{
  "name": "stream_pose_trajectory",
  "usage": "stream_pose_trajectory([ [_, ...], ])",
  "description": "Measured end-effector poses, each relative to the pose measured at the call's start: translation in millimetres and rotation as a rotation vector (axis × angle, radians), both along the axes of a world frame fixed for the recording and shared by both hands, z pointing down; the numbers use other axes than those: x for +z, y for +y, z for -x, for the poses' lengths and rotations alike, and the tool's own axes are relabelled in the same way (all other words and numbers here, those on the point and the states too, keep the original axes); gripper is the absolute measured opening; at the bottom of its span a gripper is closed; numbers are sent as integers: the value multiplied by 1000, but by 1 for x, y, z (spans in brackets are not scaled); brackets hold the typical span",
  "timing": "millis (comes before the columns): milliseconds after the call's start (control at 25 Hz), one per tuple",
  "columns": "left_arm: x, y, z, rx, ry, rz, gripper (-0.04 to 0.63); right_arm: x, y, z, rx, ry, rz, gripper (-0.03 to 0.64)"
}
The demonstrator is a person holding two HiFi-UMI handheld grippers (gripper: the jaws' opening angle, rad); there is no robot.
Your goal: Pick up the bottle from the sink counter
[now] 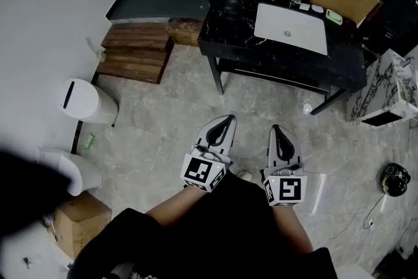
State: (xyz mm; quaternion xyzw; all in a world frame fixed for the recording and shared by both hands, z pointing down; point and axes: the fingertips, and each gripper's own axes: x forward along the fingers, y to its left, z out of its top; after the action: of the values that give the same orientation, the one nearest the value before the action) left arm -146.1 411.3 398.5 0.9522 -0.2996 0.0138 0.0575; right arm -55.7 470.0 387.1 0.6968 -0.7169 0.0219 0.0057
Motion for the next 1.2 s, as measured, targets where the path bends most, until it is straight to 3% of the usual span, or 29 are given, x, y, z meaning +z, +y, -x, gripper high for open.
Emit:
stream_pose_trajectory([
  [160, 7, 9, 5, -21, -1, 10, 14, 8, 15, -4, -33, -64, 3, 35],
  [440, 9, -22, 9, -60, -6, 5, 14, 13, 10, -8, -53, 20, -12, 38],
  [640, 17, -55, -14, 1, 26, -4, 14, 20, -18, -32, -30, 2, 2, 38],
  [880, 25, -124, -44, 22, 57, 7, 14, 25, -96, -63, -16, 19, 42, 38],
  [1200, 34, -259, -63, 37, 79, 67, 14, 19, -240, -79, -57, 61, 123, 38],
])
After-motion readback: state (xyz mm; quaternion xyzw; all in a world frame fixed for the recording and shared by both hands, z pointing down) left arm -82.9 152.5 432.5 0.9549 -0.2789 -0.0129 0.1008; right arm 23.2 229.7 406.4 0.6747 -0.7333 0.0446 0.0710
